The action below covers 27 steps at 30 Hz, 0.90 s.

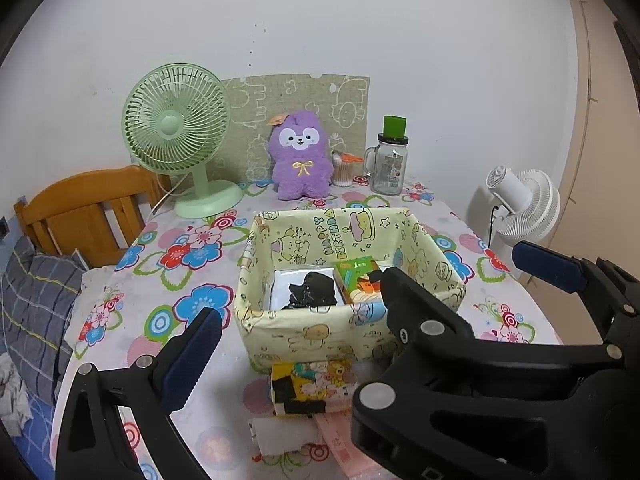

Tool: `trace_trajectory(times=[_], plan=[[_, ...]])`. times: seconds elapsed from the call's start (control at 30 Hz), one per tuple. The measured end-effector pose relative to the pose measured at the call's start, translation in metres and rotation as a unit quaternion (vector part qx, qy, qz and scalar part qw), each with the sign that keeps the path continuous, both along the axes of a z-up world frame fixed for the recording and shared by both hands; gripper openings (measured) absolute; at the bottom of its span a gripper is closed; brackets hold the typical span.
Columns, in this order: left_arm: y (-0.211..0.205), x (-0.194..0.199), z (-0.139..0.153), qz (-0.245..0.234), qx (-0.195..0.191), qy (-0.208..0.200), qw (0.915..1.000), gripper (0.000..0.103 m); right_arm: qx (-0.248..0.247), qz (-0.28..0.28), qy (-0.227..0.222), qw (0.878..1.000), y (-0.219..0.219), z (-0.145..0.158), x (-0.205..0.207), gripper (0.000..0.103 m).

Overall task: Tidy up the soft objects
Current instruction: 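Withdraw both open tools from the box back toward the remaining items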

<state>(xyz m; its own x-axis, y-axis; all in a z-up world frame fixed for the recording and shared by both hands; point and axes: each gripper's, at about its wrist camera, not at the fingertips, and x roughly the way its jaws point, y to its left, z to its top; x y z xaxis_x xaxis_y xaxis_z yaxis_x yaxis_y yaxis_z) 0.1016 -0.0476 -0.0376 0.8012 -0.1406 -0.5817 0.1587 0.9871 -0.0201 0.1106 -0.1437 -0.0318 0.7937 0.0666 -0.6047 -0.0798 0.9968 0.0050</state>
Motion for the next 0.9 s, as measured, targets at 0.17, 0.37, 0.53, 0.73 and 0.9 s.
trace_trajectory(times=[0.17, 0.37, 0.53, 0.73, 0.9], plan=[[0.001, -0.009, -0.001, 0.008, 0.006, -0.006, 0.9999, 0.103, 0.013, 0.004, 0.0, 1.0, -0.001, -0.002, -0.008, 0.099], [0.002, -0.019, -0.004, 0.011, 0.0, -0.002, 0.9999, 0.103, 0.019, 0.016, 0.005, 1.0, -0.001, -0.006, -0.016, 0.099], [0.001, -0.028, -0.008, 0.007, -0.003, 0.003, 1.0, 0.103, 0.013, 0.02, 0.003, 1.0, -0.001, -0.009, -0.026, 0.099], [0.0, -0.041, -0.016, 0.009, 0.003, 0.005, 0.9999, 0.103, 0.0, 0.026, -0.003, 1.0, -0.001, -0.014, -0.04, 0.099], [0.0, -0.048, -0.022, 0.007, -0.014, 0.001, 0.9999, 0.103, -0.006, 0.034, -0.003, 0.999, 0.0, -0.017, -0.045, 0.099]])
